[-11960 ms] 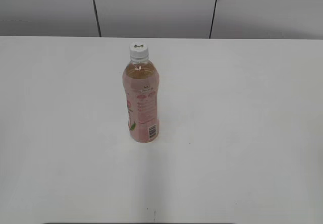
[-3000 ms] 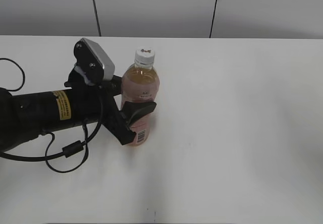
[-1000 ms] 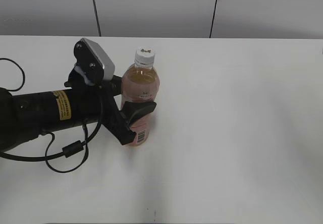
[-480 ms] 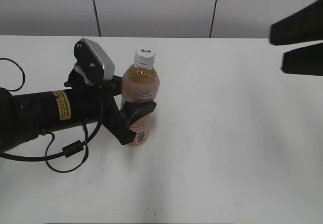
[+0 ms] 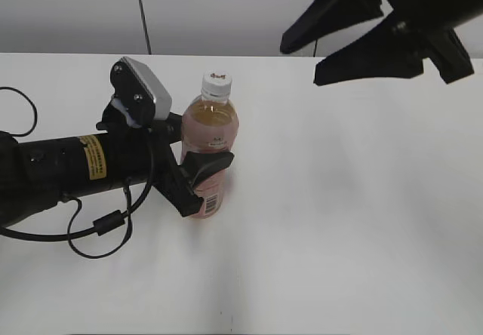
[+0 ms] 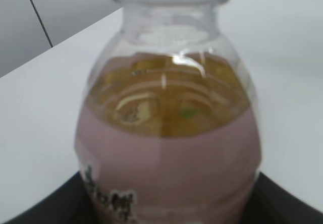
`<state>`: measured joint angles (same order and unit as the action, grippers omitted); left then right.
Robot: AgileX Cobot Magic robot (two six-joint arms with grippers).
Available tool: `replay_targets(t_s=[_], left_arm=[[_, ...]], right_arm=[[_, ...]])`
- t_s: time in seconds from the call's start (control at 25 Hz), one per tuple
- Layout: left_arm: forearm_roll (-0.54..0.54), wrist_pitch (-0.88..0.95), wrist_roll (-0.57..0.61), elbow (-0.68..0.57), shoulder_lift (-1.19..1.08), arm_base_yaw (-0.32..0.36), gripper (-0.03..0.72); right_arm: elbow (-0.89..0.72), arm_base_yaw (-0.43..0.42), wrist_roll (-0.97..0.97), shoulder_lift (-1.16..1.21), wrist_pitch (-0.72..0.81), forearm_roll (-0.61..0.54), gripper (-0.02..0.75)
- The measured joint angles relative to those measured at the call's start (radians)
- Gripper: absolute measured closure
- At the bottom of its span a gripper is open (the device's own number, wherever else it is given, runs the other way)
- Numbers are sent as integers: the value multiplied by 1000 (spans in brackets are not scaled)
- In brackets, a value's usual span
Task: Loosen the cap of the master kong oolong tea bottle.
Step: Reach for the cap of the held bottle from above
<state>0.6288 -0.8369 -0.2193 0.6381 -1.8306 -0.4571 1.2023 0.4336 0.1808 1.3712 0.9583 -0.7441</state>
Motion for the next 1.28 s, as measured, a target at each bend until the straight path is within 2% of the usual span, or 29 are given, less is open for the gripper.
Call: replay_targets(t_s=[0.16,0.32,0.56,0.84,1.04,1.28], left_arm=[[0,0,0,0,0,0,281],[0,0,0,0,0,0,281],[0,0,0,0,0,0,281],[0,0,0,0,0,0,281],[0,0,0,0,0,0,281],[-1,0,2,0,0,0,281]], right_arm=[[141,14,98,97,44,101,396],[321,72,181,214,128,212,396],[534,120,319,363,218,259,404],[561,164,447,438,250,352,405],[587,201,487,495,244,354,405],[638,202,516,534,241,367,405]])
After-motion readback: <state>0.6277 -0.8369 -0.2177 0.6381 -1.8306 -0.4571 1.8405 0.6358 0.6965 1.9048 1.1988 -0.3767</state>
